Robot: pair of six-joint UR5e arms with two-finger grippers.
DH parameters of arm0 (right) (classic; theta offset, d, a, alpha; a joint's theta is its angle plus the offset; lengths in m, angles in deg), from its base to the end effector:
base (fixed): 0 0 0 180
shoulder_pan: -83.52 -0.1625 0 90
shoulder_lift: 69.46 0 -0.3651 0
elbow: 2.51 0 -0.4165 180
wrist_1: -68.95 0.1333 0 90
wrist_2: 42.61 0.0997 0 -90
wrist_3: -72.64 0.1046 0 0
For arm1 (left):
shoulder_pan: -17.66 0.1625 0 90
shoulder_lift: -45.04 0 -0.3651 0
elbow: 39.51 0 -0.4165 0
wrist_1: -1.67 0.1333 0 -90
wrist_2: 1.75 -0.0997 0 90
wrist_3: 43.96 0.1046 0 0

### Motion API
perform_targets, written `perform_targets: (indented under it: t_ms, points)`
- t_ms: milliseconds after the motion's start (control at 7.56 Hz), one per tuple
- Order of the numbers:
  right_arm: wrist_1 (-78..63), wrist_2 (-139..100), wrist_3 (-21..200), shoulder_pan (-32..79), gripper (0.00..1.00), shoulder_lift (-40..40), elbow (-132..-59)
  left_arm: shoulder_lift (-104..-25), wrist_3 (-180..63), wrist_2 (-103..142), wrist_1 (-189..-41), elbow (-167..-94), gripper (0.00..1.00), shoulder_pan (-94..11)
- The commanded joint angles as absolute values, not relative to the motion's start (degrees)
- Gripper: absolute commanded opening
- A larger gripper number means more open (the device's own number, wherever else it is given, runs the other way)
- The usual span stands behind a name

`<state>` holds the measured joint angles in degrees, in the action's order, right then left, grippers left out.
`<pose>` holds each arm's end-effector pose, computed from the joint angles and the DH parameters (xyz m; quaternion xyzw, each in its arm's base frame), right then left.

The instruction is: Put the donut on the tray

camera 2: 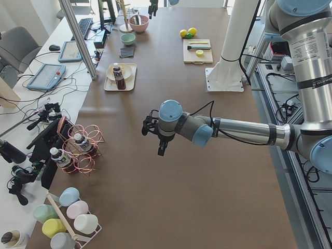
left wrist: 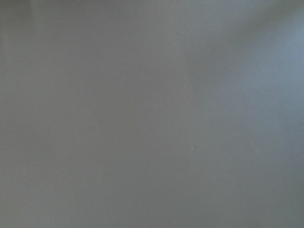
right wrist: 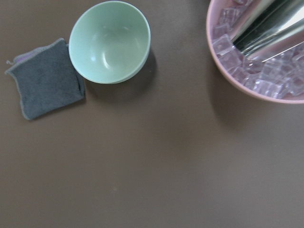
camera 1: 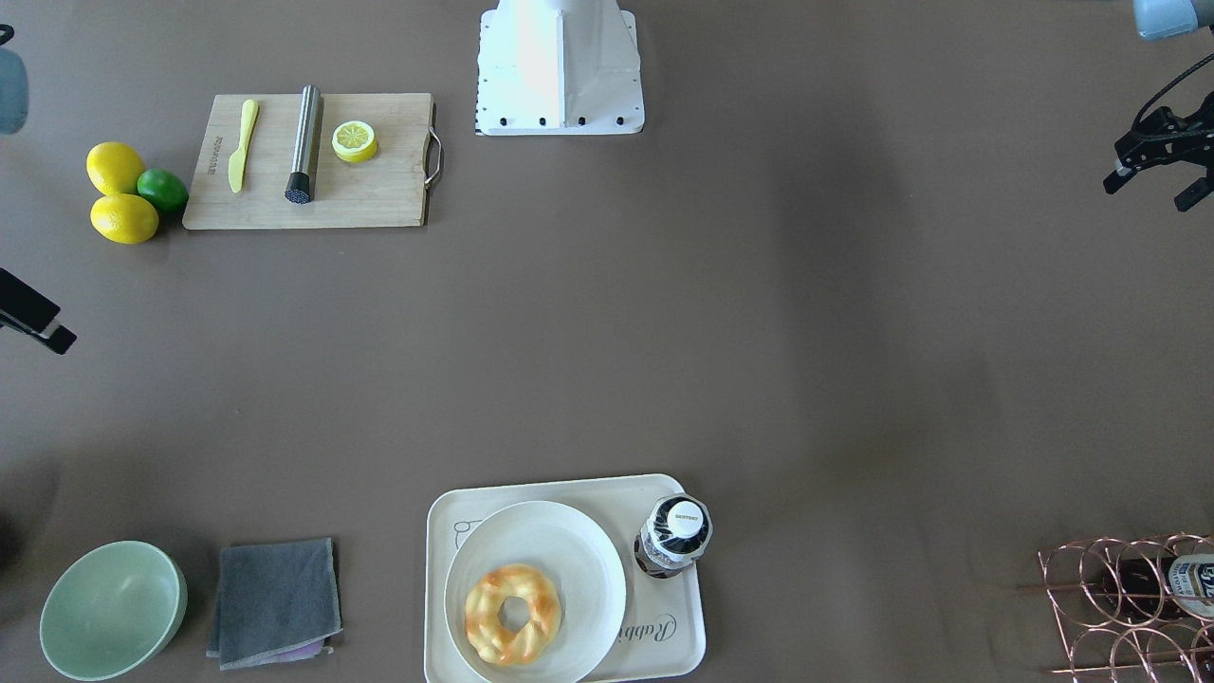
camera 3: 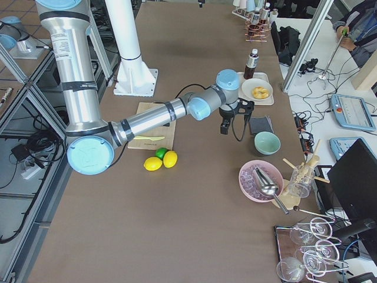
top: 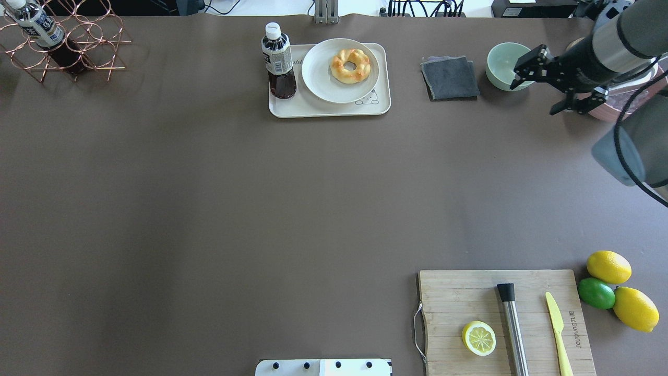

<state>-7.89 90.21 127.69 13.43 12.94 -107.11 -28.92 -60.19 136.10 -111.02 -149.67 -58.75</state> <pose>-0.1321 -0.5474 0.3719 0.0127 -0.4480 0.1621 0.8791 0.0481 -0.4361 0.5011 0.1033 0.4357 0.0735 0.8911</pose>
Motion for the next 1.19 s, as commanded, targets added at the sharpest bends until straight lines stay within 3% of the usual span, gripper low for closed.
perform_targets:
  t_ms: [0, 529, 1058]
  points:
    - [-8.0, 92.5, 100.8, 5.4, 1.00, 22.8, -106.8, -29.0, -59.9, 136.1, -111.0, -149.4, 0.98, -59.0]
    - [-23.0, 91.5, 70.9, -4.8, 1.00, 24.5, -105.6, -29.5, -54.0, 136.6, -108.6, -146.3, 0.98, -60.3]
    - [-23.3, 90.5, 63.5, -8.0, 1.00, 24.6, -102.4, -34.8, -38.1, 136.2, -85.7, -147.2, 0.98, -67.5]
